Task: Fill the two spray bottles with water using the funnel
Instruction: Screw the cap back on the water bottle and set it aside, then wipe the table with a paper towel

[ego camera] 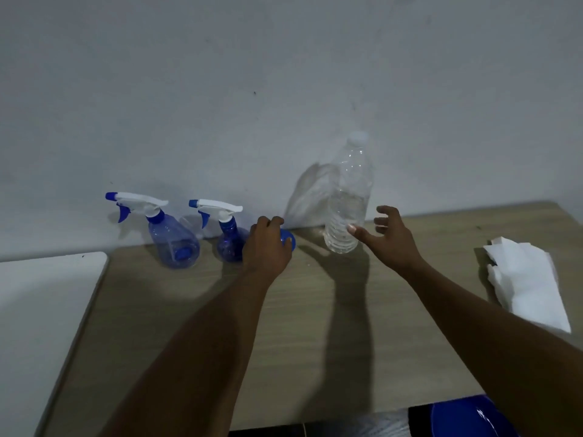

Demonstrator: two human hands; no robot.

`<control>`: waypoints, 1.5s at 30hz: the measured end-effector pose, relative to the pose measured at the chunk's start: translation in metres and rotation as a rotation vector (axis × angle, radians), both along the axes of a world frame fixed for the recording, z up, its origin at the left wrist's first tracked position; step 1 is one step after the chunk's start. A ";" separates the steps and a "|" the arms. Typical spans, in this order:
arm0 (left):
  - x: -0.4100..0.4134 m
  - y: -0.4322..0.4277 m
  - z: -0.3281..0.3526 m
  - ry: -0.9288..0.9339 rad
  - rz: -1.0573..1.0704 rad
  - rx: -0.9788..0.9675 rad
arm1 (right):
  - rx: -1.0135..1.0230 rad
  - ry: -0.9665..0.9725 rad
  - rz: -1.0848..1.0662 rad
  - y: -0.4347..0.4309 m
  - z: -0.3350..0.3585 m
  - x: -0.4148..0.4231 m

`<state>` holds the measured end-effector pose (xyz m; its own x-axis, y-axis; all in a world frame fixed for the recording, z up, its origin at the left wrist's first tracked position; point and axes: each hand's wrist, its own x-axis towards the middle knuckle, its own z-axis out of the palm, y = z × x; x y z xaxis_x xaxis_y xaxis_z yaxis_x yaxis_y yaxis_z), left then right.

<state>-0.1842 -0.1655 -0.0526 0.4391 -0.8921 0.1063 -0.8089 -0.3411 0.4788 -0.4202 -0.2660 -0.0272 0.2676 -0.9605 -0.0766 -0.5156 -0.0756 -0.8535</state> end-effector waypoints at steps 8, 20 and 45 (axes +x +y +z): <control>-0.080 0.047 -0.014 0.222 -0.189 -0.106 | -0.013 0.136 -0.196 0.089 -0.018 -0.098; -0.224 0.006 -0.001 0.366 -0.349 0.042 | -0.075 0.247 -0.577 0.101 -0.027 -0.283; -0.435 -0.144 -0.004 0.561 0.127 0.250 | 0.311 -0.394 -0.484 -0.087 -0.052 -0.362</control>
<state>-0.6192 -0.3091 -0.0569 0.4716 -0.7975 -0.3762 -0.4038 -0.5746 0.7119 -0.7822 -0.3530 -0.0794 -0.1208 -0.9279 -0.3526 -0.0770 0.3629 -0.9286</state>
